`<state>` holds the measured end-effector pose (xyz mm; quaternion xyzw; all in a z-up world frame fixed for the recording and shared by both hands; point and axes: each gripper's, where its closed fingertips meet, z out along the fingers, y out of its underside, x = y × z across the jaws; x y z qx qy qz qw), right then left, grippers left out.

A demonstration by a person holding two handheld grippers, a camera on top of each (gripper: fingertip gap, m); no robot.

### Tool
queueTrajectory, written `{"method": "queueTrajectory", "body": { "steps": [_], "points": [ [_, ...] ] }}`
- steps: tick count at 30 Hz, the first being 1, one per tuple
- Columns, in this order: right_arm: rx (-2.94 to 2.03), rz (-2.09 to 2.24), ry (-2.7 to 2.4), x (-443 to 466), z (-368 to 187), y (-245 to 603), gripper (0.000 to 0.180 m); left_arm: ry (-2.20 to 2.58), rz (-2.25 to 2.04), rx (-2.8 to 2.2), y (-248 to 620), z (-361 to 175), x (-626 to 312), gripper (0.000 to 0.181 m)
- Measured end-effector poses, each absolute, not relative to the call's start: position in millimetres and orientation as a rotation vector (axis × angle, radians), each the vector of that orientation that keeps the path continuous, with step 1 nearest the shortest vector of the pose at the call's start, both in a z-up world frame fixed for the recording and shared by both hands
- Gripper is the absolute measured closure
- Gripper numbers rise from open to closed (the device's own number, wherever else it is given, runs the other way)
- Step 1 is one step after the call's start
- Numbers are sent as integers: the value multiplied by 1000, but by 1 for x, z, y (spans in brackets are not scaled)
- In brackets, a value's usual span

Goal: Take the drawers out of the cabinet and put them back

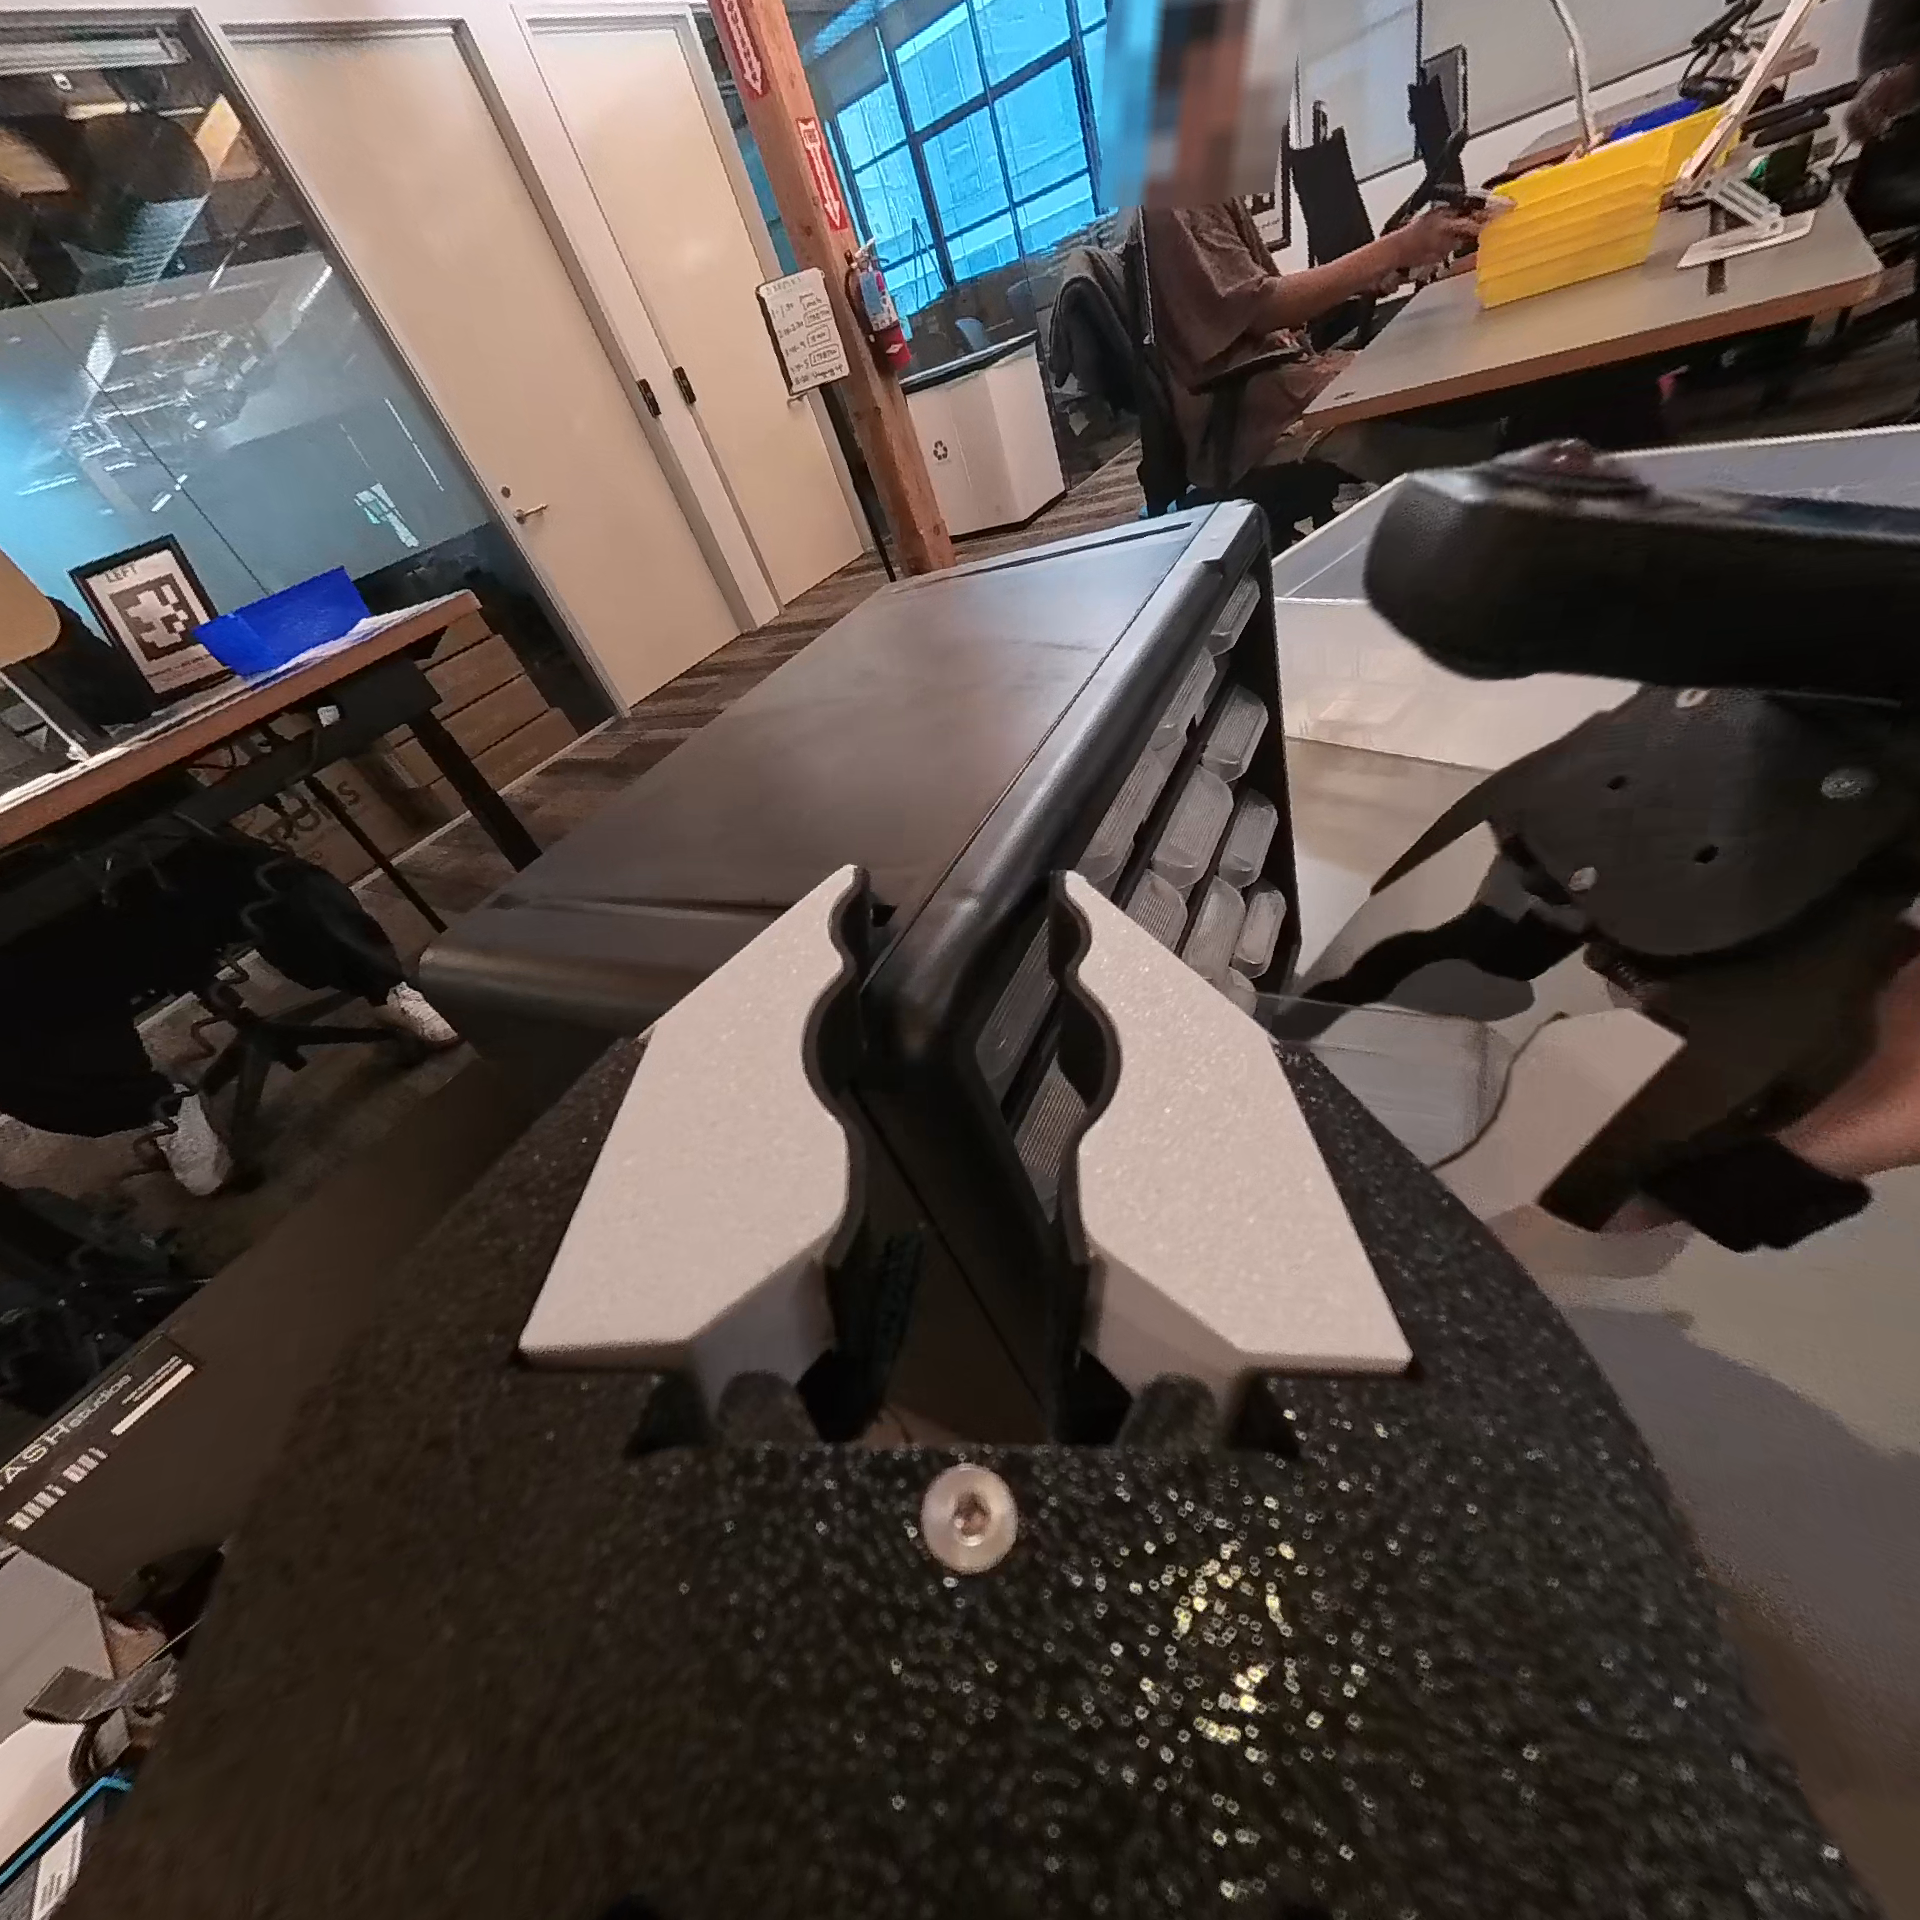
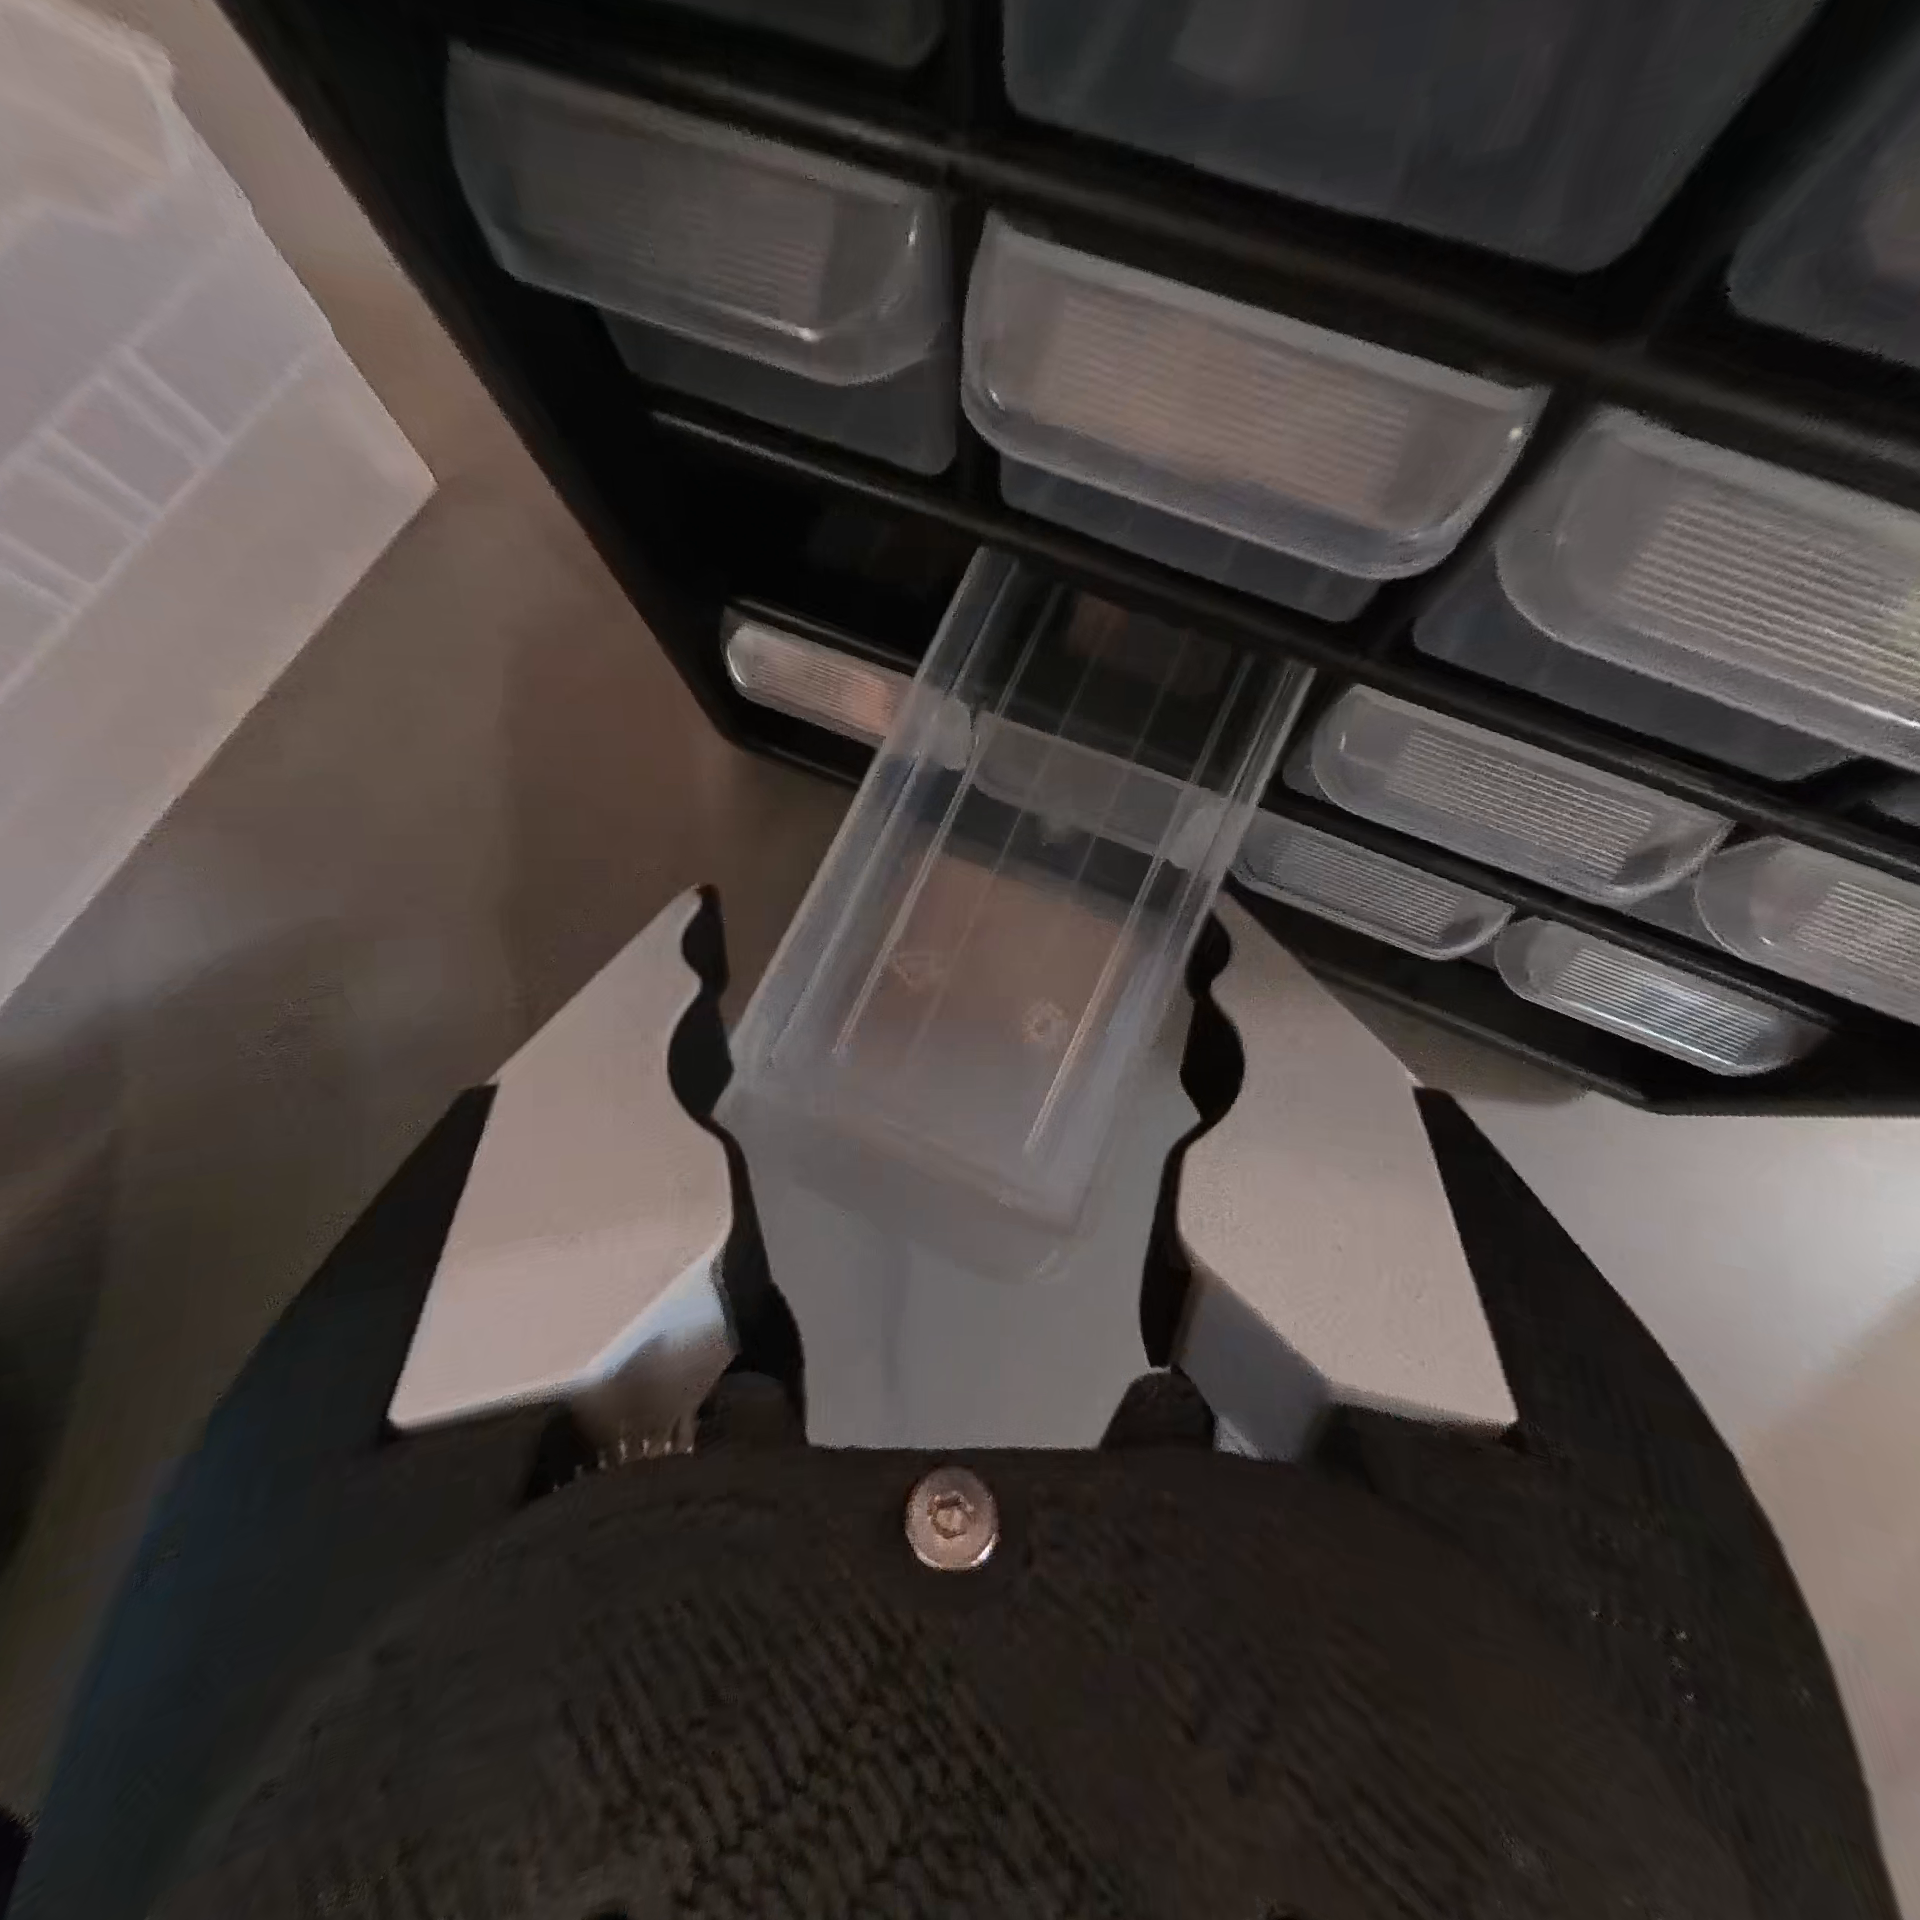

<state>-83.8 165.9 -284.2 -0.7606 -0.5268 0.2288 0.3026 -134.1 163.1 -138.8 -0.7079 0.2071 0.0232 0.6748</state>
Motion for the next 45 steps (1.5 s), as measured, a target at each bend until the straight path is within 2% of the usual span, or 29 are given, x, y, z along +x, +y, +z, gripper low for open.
{"method": "queueTrajectory", "body": {
  "steps": [10, 15, 20, 38, 45],
  "points": [
    [-2066, 504, -1467, -48, -294, 153, 105, 462, 45, -1585, 163, -139, -134, 149],
    [-2044, 586, -1403, -25, -285, 148, 112, 490, 5, -1572, 161, -138, -126, 149],
    [-2067, 624, -1356, -17, -280, 144, 112, 528, -42, -1567, 160, -138, -115, 143],
    [-2270, 555, -1458, -10, -262, 140, 113, 531, -55, -1564, 160, -137, -114, 141],
    [-2279, 638, -1444, -12, -234, 153, 115, 531, -57, -1563, 160, -137, -114, 141]
  ]
}}
